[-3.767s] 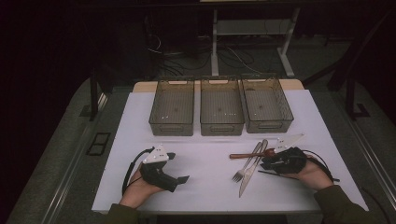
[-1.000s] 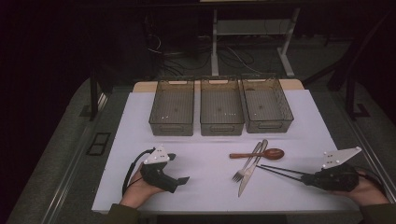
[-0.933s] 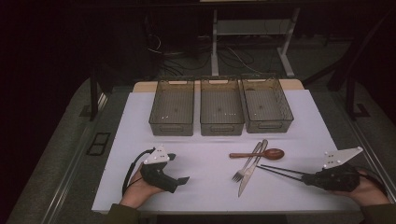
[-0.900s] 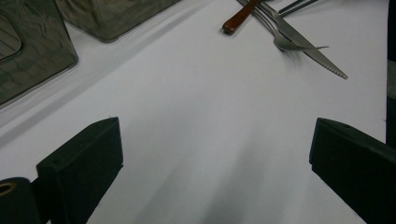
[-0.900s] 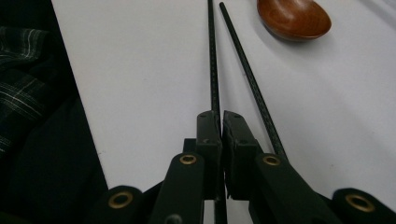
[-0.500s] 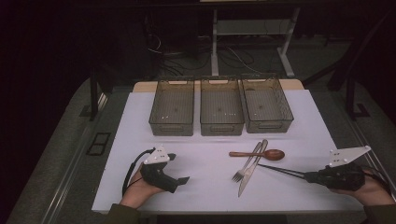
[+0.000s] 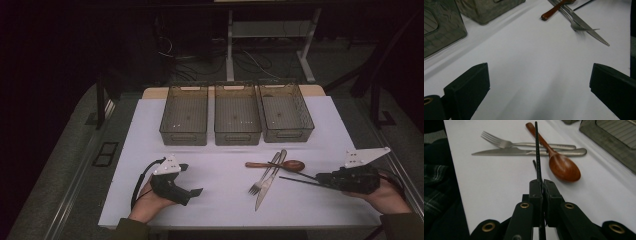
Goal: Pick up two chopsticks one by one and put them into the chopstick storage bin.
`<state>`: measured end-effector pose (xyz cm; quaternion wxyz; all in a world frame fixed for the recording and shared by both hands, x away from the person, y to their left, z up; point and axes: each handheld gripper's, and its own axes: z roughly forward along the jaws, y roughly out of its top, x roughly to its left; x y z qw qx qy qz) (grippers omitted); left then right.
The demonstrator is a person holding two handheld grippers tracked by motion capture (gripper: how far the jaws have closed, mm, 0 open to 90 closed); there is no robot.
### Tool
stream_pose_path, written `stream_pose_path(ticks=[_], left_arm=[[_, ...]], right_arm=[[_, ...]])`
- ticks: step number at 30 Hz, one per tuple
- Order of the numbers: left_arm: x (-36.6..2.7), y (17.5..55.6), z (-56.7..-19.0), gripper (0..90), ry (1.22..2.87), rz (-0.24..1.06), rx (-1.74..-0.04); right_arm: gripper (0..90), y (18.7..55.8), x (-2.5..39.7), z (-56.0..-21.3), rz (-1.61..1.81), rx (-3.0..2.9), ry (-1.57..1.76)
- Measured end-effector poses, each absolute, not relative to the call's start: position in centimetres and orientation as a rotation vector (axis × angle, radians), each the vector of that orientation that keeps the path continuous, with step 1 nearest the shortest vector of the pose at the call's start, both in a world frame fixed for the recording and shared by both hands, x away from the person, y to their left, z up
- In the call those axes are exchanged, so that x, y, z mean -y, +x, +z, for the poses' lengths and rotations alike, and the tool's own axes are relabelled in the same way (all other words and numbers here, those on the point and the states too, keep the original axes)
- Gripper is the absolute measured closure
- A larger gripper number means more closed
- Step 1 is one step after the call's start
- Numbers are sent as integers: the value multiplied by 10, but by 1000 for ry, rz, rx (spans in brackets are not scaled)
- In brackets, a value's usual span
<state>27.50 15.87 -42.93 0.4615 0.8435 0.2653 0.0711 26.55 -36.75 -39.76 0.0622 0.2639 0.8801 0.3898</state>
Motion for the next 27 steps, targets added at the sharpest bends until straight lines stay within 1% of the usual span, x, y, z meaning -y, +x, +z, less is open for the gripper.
stream_pose_path(ticks=[8, 13, 21, 27], left_arm=[[-158, 275, -430, 23, 2061, 165, -655], [-156, 275, -431, 0, 2053, 175, -669], [-155, 276, -435, 0, 2023, 168, -674], [-156, 275, -436, 0, 2022, 198, -702]], right_arm=[[847, 281, 348, -394, 1225, -2628, 813], [847, 290, 337, -389, 1264, -2604, 834], [847, 307, 311, -385, 1270, -2595, 850], [847, 318, 291, -380, 1277, -2582, 854]])
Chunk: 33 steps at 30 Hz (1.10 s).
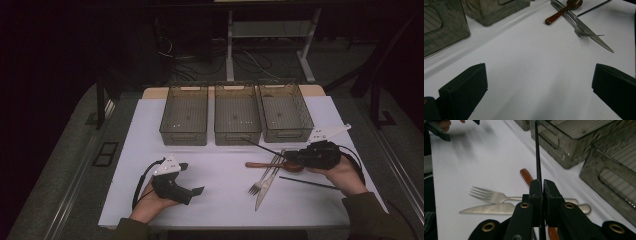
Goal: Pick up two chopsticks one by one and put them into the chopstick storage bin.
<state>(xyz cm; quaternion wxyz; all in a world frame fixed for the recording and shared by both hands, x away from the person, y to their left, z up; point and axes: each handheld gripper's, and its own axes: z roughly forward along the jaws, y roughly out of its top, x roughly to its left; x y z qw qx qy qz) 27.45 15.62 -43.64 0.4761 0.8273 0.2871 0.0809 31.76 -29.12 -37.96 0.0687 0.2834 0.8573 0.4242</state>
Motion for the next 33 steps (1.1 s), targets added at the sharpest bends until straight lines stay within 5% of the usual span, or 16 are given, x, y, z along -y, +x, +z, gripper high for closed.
stream_pose_path(ticks=[33], left_arm=[[-154, 271, -437, 27, 2031, 232, -718]], right_arm=[[847, 387, 179, -343, 1278, -2522, 904]])
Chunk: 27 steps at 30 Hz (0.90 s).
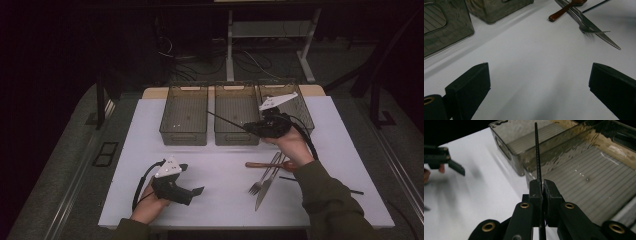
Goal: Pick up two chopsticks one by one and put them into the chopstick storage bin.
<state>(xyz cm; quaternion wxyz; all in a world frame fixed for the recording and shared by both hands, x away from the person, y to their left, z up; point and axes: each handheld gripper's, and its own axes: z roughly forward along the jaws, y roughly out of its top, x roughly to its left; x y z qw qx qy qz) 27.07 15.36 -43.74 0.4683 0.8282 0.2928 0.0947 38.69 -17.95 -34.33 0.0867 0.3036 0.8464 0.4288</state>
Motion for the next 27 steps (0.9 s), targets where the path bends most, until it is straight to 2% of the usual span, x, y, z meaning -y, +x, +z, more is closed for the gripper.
stream_pose_path(ticks=[27], left_arm=[[-155, 270, -435, 41, 2023, 222, -697]], right_arm=[[847, 451, 73, -346, 1146, -2537, 995]])
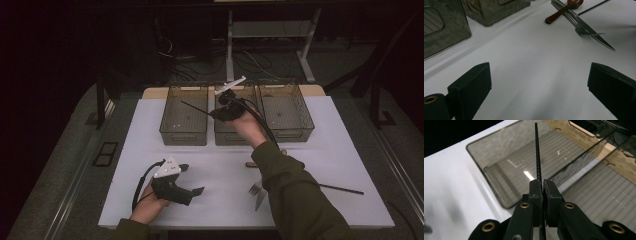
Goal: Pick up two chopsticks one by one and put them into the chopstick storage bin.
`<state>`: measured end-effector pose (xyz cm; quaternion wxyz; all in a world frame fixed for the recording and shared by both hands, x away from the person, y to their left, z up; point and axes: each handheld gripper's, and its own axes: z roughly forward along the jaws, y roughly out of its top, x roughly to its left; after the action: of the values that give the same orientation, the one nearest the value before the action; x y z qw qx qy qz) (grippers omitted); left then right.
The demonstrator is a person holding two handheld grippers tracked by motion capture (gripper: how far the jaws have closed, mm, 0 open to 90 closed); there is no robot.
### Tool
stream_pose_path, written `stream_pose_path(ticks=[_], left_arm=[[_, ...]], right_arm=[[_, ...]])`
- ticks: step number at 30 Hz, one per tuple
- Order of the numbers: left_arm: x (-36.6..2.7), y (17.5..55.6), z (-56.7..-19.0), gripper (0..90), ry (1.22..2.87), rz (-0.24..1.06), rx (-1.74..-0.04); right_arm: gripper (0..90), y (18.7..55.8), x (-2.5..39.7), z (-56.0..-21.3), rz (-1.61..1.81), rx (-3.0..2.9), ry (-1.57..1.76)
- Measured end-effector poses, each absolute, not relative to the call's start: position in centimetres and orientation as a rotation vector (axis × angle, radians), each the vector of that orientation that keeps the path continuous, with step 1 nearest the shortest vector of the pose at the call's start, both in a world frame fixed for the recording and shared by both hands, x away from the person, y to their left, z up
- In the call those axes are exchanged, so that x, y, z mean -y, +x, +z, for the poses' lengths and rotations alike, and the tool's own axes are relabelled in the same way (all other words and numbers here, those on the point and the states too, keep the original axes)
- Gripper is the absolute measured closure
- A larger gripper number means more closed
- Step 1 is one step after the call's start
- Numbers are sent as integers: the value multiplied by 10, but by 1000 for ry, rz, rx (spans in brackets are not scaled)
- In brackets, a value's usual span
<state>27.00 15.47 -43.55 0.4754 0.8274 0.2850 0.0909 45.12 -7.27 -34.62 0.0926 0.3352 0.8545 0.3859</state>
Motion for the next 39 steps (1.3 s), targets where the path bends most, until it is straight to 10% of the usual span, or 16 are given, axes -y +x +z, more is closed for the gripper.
stream_pose_path(ticks=[25, 39], left_arm=[[-160, 270, -432, 45, 1988, 217, -697], [-157, 269, -433, 46, 1996, 217, -693]], right_arm=[[831, 492, 2, -374, 1041, -2537, 1141], [446, 473, 21, -355, 1154, -2550, 1029]])
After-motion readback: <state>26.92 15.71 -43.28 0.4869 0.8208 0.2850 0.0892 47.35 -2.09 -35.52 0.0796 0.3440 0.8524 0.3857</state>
